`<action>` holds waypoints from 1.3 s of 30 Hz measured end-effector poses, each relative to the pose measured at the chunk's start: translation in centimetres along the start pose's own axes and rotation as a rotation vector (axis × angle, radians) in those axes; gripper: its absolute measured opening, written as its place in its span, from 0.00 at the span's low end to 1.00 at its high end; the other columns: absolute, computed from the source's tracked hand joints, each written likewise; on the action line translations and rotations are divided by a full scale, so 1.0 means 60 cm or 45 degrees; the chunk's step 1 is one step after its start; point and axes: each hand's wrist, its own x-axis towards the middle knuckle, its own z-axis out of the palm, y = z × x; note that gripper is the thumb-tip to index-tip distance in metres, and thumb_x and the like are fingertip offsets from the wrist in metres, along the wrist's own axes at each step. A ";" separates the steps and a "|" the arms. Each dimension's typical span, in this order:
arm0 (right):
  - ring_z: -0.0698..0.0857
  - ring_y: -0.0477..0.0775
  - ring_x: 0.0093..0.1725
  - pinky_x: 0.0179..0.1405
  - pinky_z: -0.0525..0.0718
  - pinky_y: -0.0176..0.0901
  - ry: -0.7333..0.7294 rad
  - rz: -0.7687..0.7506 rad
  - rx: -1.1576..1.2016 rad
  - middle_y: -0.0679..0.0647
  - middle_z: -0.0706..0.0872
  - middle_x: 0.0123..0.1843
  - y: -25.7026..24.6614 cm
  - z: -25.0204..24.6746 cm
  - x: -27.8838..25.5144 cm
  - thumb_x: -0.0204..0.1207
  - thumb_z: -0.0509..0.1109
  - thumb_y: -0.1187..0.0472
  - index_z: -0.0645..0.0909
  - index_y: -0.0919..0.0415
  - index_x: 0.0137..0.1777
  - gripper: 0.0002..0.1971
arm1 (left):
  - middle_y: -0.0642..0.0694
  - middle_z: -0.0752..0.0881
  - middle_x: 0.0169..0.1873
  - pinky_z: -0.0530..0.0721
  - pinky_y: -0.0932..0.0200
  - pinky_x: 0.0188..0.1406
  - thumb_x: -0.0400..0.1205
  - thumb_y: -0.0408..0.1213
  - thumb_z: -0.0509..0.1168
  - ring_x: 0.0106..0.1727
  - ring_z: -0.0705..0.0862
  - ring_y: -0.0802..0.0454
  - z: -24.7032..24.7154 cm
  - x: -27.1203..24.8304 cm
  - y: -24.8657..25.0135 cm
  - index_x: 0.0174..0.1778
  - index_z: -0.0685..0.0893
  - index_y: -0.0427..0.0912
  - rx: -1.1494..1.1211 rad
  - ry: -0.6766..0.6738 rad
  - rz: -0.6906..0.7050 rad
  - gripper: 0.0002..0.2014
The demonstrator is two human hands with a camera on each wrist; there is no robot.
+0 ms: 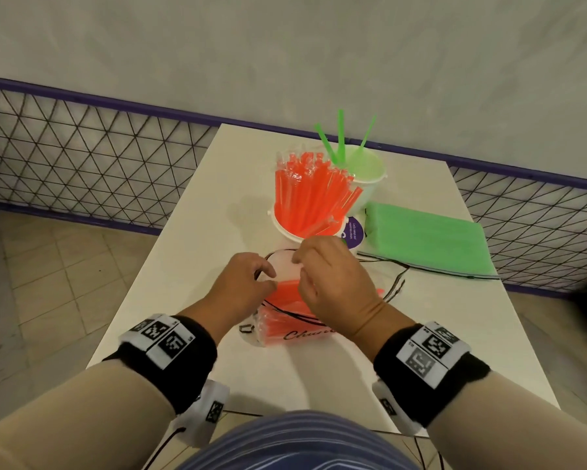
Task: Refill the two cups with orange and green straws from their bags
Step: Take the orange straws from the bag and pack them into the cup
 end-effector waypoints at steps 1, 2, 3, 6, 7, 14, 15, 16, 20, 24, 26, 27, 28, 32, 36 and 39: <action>0.81 0.60 0.46 0.48 0.79 0.47 -0.151 0.005 0.007 0.59 0.84 0.45 0.003 0.006 -0.003 0.69 0.63 0.71 0.84 0.66 0.48 0.11 | 0.47 0.81 0.46 0.77 0.66 0.35 0.75 0.33 0.72 0.48 0.83 0.46 0.003 -0.002 -0.001 0.43 0.88 0.42 -0.018 -0.025 -0.038 0.03; 0.82 0.61 0.45 0.45 0.80 0.49 -0.347 0.049 0.003 0.58 0.84 0.44 0.007 0.012 -0.005 0.71 0.62 0.68 0.85 0.64 0.48 0.11 | 0.48 0.83 0.45 0.80 0.62 0.36 0.74 0.33 0.73 0.46 0.85 0.45 0.005 -0.001 -0.004 0.42 0.88 0.44 -0.035 -0.078 -0.092 0.03; 0.83 0.61 0.47 0.45 0.82 0.51 -0.559 0.119 -0.013 0.57 0.84 0.46 0.011 0.019 -0.008 0.73 0.62 0.66 0.85 0.63 0.51 0.12 | 0.49 0.85 0.45 0.83 0.59 0.37 0.72 0.34 0.73 0.45 0.86 0.46 0.008 -0.001 -0.004 0.41 0.88 0.46 -0.038 -0.145 -0.140 0.05; 0.81 0.60 0.56 0.55 0.80 0.53 -1.025 0.325 -0.057 0.57 0.82 0.55 0.026 0.038 -0.013 0.77 0.65 0.61 0.82 0.62 0.62 0.15 | 0.50 0.87 0.45 0.82 0.61 0.36 0.71 0.33 0.71 0.41 0.87 0.52 0.016 0.001 -0.003 0.52 0.86 0.53 0.078 -0.328 -0.264 0.15; 0.81 0.60 0.57 0.56 0.80 0.53 -1.096 0.372 -0.038 0.58 0.81 0.56 0.029 0.041 -0.010 0.77 0.66 0.59 0.80 0.62 0.65 0.17 | 0.51 0.86 0.44 0.79 0.62 0.33 0.72 0.32 0.70 0.39 0.86 0.54 0.018 0.004 -0.002 0.57 0.85 0.53 0.095 -0.343 -0.285 0.19; 0.83 0.57 0.49 0.48 0.81 0.49 -1.397 0.354 -0.020 0.54 0.83 0.53 0.036 0.062 0.017 0.76 0.68 0.46 0.79 0.57 0.63 0.20 | 0.43 0.82 0.56 0.84 0.56 0.42 0.74 0.29 0.69 0.50 0.85 0.46 0.025 0.025 -0.002 0.70 0.75 0.42 0.195 -0.348 -0.320 0.26; 0.83 0.57 0.49 0.48 0.80 0.49 -1.422 0.345 -0.017 0.54 0.83 0.54 0.037 0.063 0.019 0.75 0.69 0.46 0.78 0.56 0.64 0.21 | 0.43 0.82 0.56 0.84 0.54 0.45 0.75 0.30 0.69 0.50 0.85 0.45 0.027 0.027 -0.002 0.70 0.75 0.42 0.212 -0.338 -0.320 0.26; 0.83 0.57 0.49 0.49 0.80 0.49 -1.449 0.341 -0.012 0.53 0.83 0.55 0.037 0.063 0.021 0.75 0.69 0.46 0.77 0.56 0.66 0.22 | 0.43 0.82 0.57 0.85 0.53 0.47 0.75 0.30 0.68 0.51 0.85 0.45 0.029 0.029 -0.002 0.71 0.74 0.42 0.229 -0.332 -0.320 0.26; 0.80 0.55 0.46 0.46 0.80 0.48 -1.504 0.295 -0.102 0.53 0.80 0.57 0.031 0.065 0.031 0.74 0.70 0.48 0.75 0.55 0.68 0.24 | 0.41 0.79 0.65 0.84 0.54 0.55 0.79 0.32 0.67 0.56 0.82 0.46 0.035 0.034 -0.006 0.75 0.71 0.42 0.277 -0.326 -0.303 0.28; 0.81 0.57 0.50 0.47 0.78 0.47 -1.433 0.248 -0.171 0.55 0.80 0.58 0.022 0.076 0.027 0.76 0.68 0.57 0.76 0.58 0.67 0.19 | 0.40 0.78 0.69 0.79 0.56 0.61 0.80 0.31 0.65 0.64 0.80 0.44 0.037 0.038 -0.004 0.77 0.69 0.42 0.299 -0.304 -0.270 0.27; 0.82 0.58 0.53 0.48 0.77 0.46 -1.363 0.255 -0.133 0.56 0.80 0.58 0.022 0.080 0.020 0.79 0.66 0.58 0.77 0.58 0.67 0.17 | 0.40 0.77 0.69 0.79 0.55 0.62 0.80 0.29 0.64 0.64 0.80 0.43 0.035 0.037 -0.001 0.77 0.69 0.42 0.300 -0.300 -0.261 0.28; 0.82 0.59 0.53 0.48 0.75 0.46 -1.331 0.259 -0.098 0.56 0.80 0.58 0.024 0.080 0.019 0.80 0.65 0.56 0.77 0.59 0.67 0.17 | 0.40 0.77 0.69 0.79 0.55 0.61 0.79 0.28 0.64 0.64 0.80 0.43 0.033 0.037 -0.001 0.77 0.69 0.42 0.303 -0.298 -0.259 0.28; 0.82 0.58 0.52 0.46 0.73 0.44 -1.303 0.265 -0.063 0.57 0.80 0.56 0.026 0.079 0.017 0.80 0.65 0.55 0.78 0.59 0.66 0.16 | 0.40 0.77 0.69 0.79 0.56 0.59 0.79 0.26 0.64 0.63 0.80 0.43 0.031 0.035 -0.001 0.78 0.69 0.42 0.302 -0.299 -0.259 0.29; 0.79 0.57 0.48 0.44 0.70 0.44 -1.247 0.327 0.035 0.57 0.80 0.53 0.039 0.072 0.015 0.80 0.66 0.58 0.79 0.60 0.61 0.12 | 0.41 0.76 0.69 0.78 0.58 0.51 0.77 0.22 0.63 0.61 0.81 0.44 0.025 0.032 -0.004 0.78 0.68 0.43 0.289 -0.310 -0.250 0.32; 0.80 0.59 0.47 0.42 0.71 0.45 -1.123 0.323 0.022 0.57 0.81 0.50 0.041 0.064 0.006 0.77 0.62 0.67 0.73 0.55 0.48 0.06 | 0.40 0.76 0.69 0.79 0.58 0.50 0.76 0.22 0.64 0.58 0.81 0.44 0.024 0.028 -0.005 0.78 0.68 0.43 0.281 -0.327 -0.258 0.33; 0.79 0.56 0.45 0.42 0.70 0.44 -1.113 0.324 0.020 0.55 0.82 0.50 0.041 0.059 0.003 0.76 0.61 0.68 0.73 0.55 0.50 0.08 | 0.41 0.77 0.68 0.79 0.58 0.47 0.75 0.23 0.65 0.53 0.81 0.47 0.024 0.026 -0.003 0.79 0.67 0.43 0.263 -0.342 -0.264 0.34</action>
